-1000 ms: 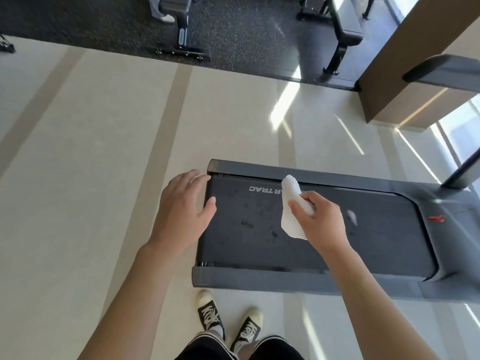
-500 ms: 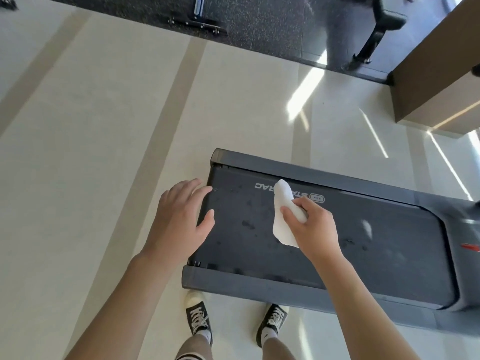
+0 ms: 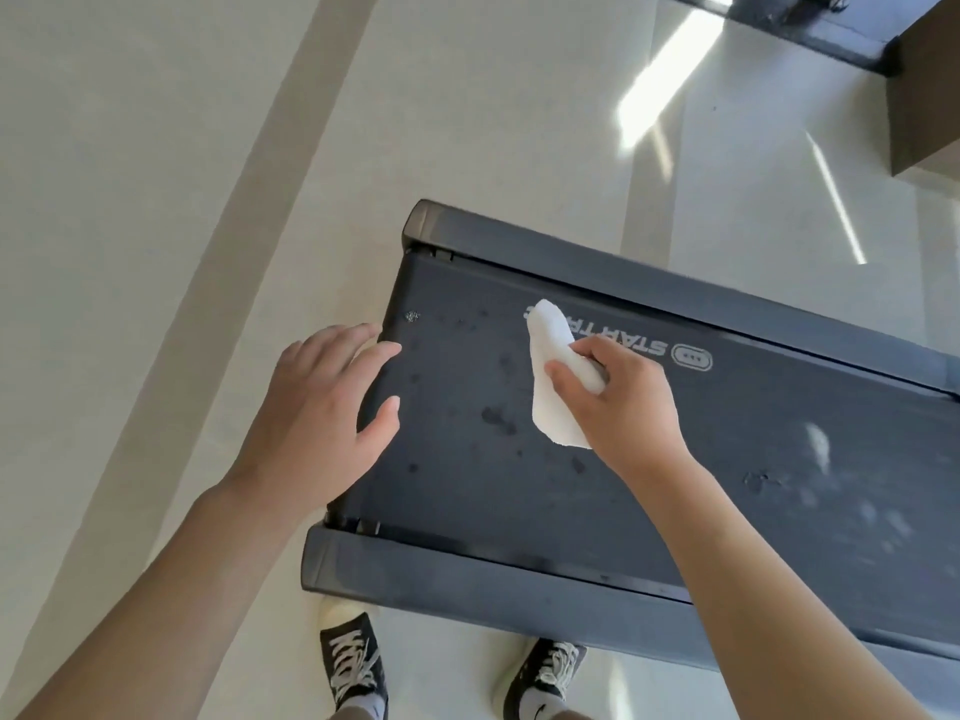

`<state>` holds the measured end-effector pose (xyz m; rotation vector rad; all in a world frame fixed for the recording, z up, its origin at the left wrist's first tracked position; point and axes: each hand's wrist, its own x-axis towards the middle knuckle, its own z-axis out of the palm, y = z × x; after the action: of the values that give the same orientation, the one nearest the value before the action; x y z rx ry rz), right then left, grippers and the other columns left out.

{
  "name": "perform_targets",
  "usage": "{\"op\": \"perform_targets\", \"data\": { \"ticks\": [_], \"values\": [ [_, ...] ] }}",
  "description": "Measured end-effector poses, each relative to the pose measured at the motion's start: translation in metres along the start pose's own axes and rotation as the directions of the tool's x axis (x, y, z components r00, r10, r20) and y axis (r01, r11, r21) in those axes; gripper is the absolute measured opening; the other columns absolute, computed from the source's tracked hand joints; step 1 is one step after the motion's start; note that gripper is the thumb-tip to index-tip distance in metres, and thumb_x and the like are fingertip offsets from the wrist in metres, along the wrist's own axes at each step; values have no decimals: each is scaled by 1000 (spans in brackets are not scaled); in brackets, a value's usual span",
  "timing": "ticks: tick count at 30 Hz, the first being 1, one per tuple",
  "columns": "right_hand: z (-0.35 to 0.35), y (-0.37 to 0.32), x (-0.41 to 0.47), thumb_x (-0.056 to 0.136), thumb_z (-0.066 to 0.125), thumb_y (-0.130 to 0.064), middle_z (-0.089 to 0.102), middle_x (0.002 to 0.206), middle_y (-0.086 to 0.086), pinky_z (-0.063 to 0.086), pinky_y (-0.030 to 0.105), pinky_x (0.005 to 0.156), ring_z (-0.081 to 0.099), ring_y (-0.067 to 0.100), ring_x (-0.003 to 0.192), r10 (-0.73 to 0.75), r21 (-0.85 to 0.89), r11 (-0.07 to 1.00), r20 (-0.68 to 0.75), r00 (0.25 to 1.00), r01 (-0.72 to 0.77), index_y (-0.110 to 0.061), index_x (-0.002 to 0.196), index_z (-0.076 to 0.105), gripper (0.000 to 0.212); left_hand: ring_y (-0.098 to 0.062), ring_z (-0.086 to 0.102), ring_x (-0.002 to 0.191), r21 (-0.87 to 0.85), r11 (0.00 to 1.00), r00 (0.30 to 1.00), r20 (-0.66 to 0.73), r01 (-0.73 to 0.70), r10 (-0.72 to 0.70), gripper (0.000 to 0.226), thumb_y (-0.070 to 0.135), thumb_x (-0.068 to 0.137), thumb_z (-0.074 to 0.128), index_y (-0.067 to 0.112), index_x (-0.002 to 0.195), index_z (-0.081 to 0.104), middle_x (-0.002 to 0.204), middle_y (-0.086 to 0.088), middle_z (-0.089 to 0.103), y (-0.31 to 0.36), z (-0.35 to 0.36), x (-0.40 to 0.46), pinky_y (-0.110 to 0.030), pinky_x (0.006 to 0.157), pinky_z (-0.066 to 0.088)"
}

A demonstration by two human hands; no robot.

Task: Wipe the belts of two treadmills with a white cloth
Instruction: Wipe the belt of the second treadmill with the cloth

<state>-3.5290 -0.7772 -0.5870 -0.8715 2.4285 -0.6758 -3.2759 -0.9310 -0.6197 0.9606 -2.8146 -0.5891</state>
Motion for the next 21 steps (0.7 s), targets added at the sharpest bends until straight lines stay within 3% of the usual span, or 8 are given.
{"op": "perform_targets", "data": {
  "ticks": [7,16,21],
  "values": [
    [100,65,68,89,65,-44,66,82,-15,54,33,66,62,9,79,-63,-48,997,50,997,65,-32,95,65,13,-33,52,134,-7,1000,999,49,3,-3,52,40,96,45,13,136,63,145,-7,58,-55,118,16,-54,113,42],
    [211,124,180,93,64,-45,61,85,-16,50,33,72,60,16,83,-298,-171,933,119,947,316,-28,110,67,24,-25,49,136,37,999,996,82,12,-15,52,42,96,45,19,139,62,148,-1,56,-139,258,50,-47,115,41],
    [277,126,248,93,61,-48,69,101,-12,47,31,76,59,15,89,-413,-210,876,135,901,433,-32,117,66,29,-24,48,138,61,998,991,135,11,-19,54,47,96,42,24,142,59,152,4,51,-178,330,46,-44,116,40]
  ]
}}
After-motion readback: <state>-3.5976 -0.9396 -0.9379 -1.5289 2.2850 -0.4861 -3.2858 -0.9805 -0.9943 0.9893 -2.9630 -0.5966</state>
